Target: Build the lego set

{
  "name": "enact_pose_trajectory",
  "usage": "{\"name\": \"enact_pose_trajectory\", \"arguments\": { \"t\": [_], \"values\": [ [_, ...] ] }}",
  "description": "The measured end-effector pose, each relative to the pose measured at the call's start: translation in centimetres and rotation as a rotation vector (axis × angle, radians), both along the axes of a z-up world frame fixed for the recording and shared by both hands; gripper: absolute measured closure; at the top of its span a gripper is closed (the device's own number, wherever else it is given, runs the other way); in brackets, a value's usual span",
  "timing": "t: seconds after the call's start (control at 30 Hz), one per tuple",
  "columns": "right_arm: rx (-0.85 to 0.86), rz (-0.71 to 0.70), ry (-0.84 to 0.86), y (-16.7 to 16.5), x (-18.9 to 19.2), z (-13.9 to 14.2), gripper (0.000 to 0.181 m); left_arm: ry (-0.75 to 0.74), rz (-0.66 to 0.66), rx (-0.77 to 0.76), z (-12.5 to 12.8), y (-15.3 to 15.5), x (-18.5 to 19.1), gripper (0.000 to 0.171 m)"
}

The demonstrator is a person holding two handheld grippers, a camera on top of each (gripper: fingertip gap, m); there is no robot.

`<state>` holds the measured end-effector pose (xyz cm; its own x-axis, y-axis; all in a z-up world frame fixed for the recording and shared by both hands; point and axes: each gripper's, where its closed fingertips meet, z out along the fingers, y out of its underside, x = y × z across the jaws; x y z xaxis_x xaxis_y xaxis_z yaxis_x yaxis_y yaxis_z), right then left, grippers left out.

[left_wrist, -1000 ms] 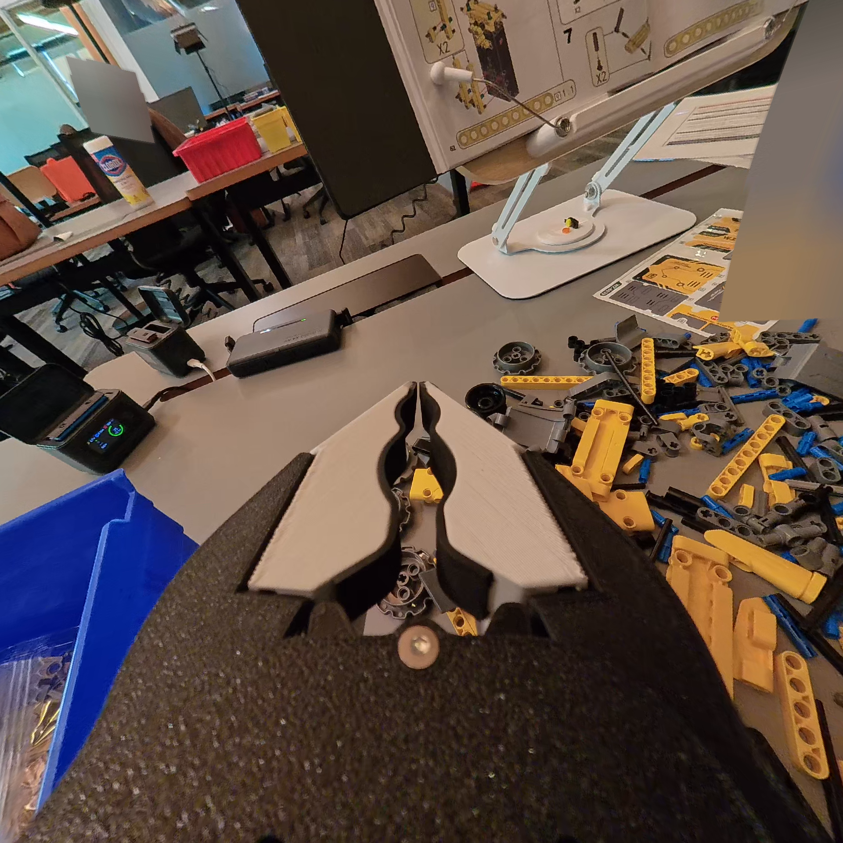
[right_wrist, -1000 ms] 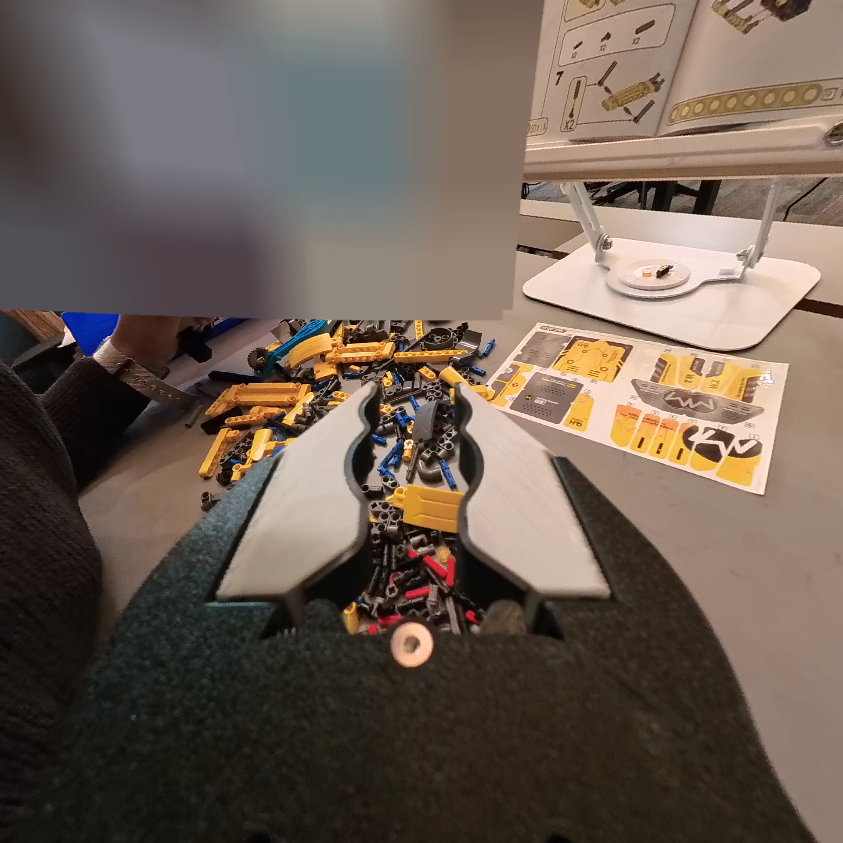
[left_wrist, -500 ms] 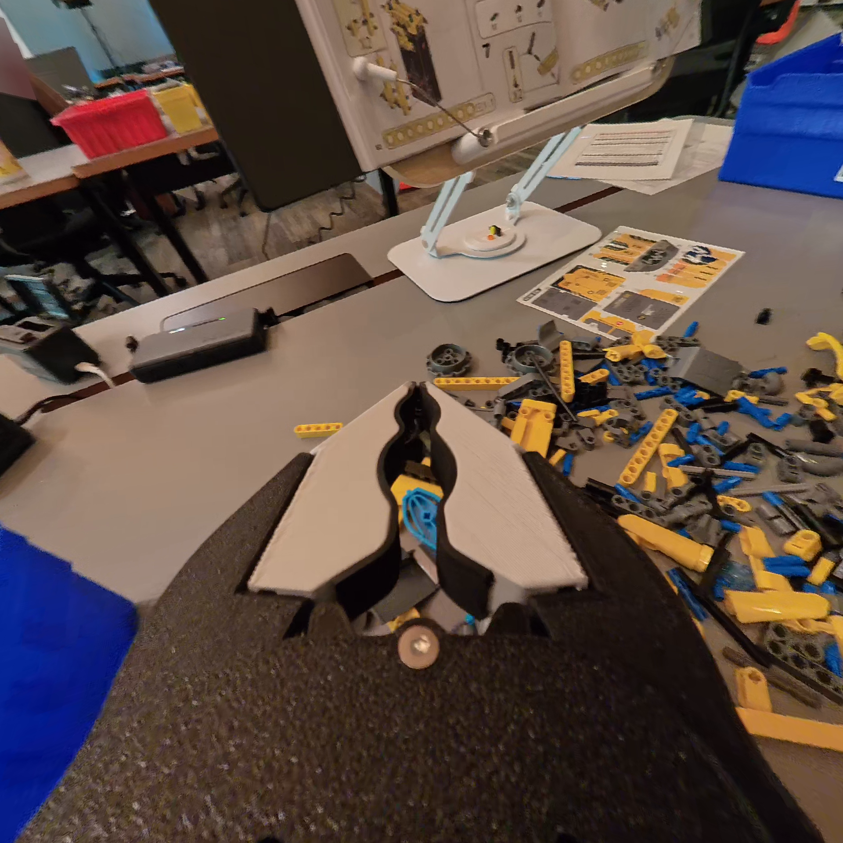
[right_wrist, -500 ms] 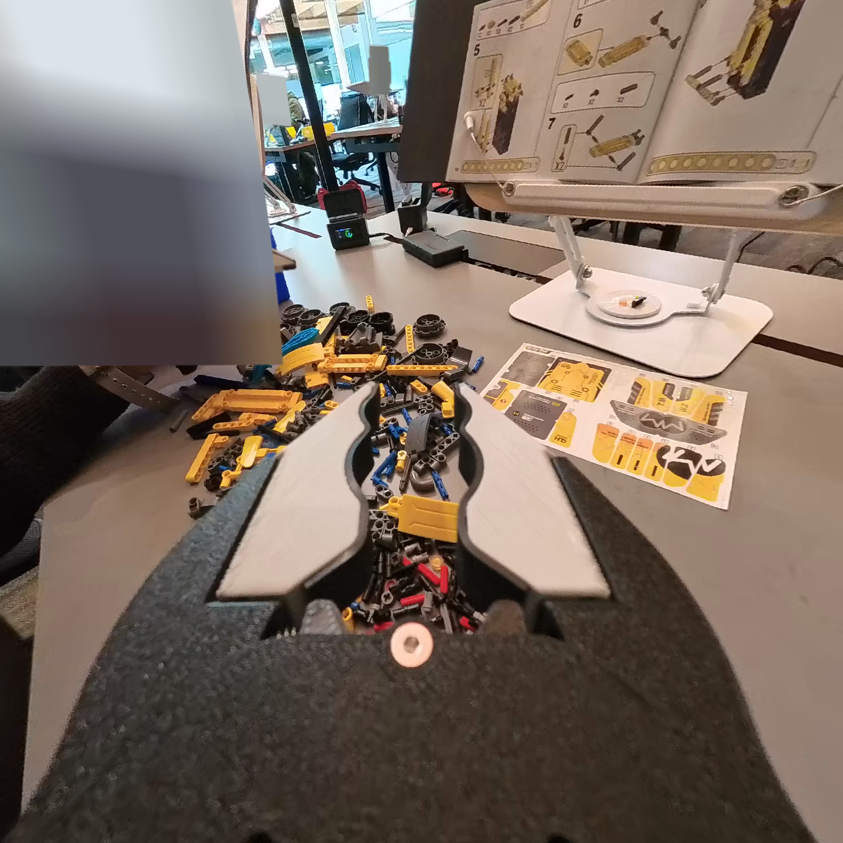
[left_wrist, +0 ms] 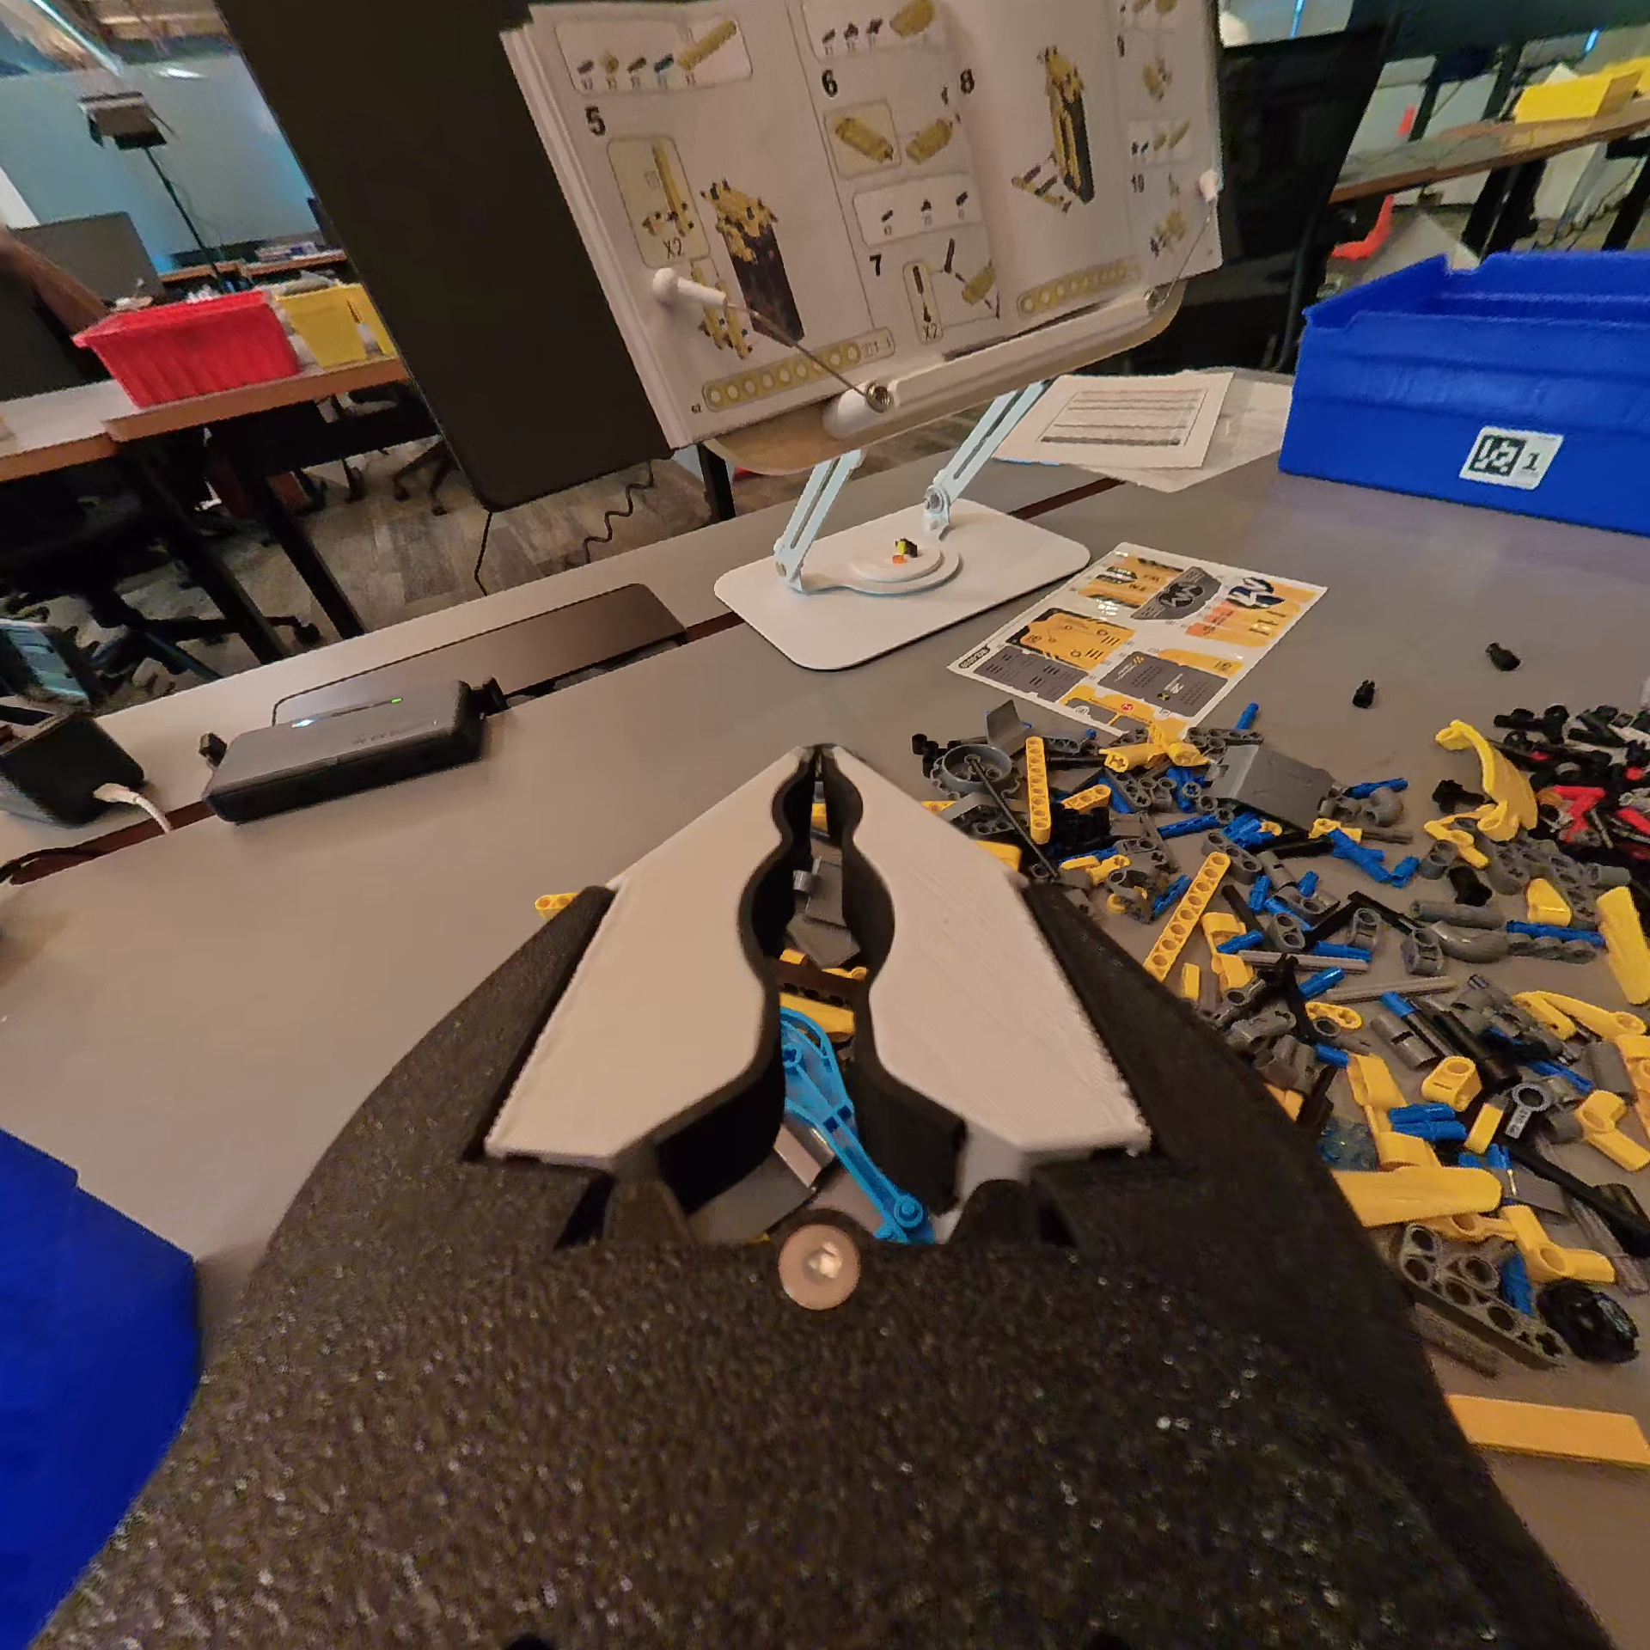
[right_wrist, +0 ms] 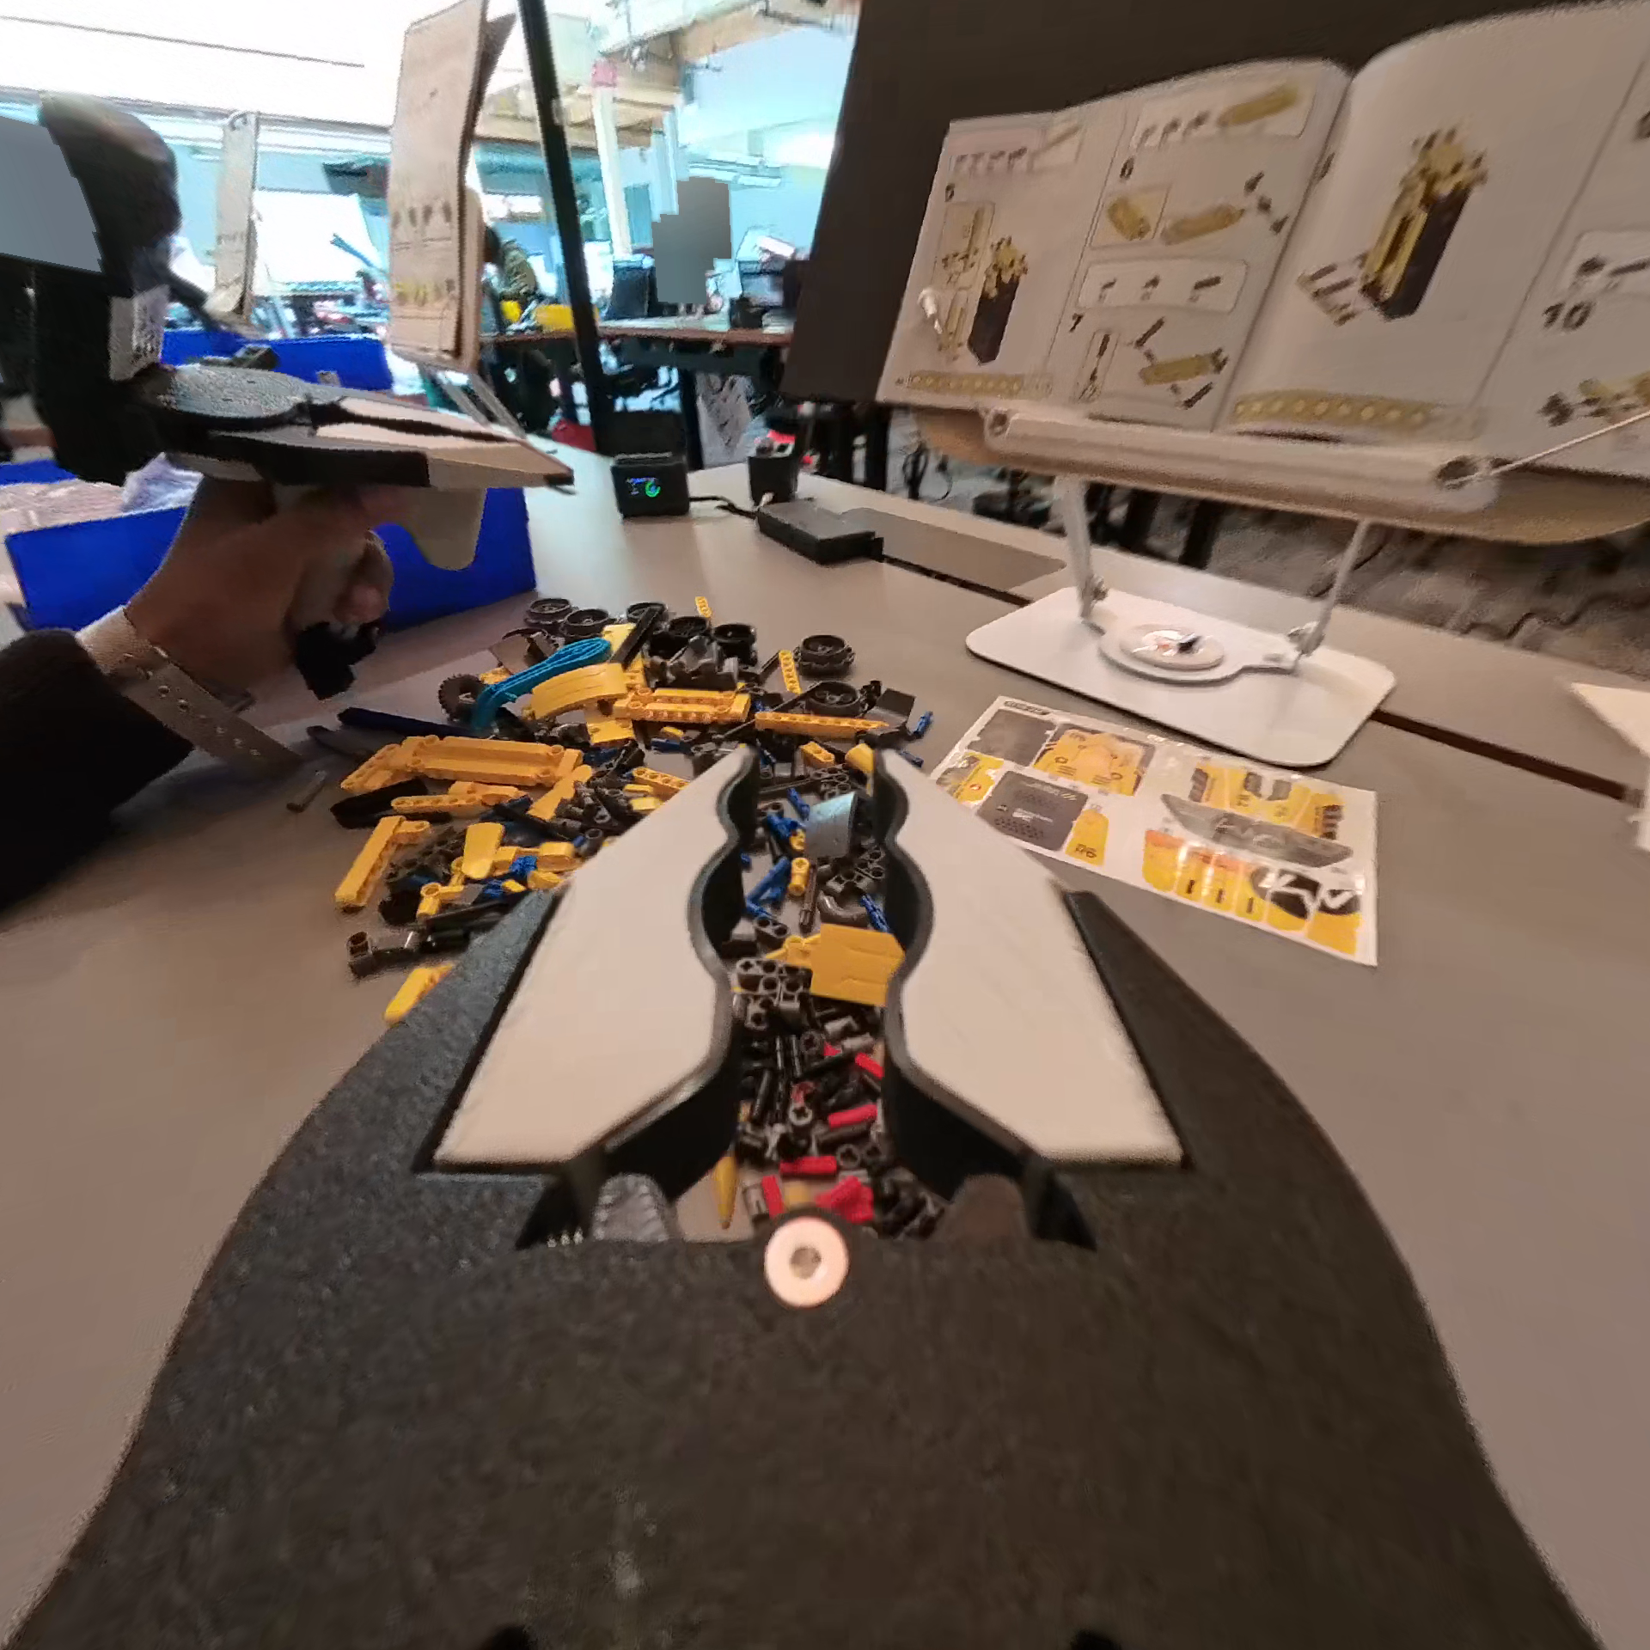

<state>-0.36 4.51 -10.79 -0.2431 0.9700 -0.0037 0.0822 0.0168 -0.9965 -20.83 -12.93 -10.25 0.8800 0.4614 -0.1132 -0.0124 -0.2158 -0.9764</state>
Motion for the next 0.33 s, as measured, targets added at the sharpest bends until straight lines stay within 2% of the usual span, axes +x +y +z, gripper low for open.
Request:
{"name": "enact_pose_trajectory", "arguments": {
  "t": [0.17, 0.33],
  "values": [
    [0.067, -0.088, 0.051, -0.4, 2.5, -0.8, 0.16, -0.007, -0.036, 0.044, 0.8, 0.2, 0.8, 0.171],
    [0.095, -0.088, -0.006, -0.3, 1.4, -1.9, 0.16, 0.004, -0.049, 0.042, 1.1, 0.4, 1.3, 0.171]
  ]
}}
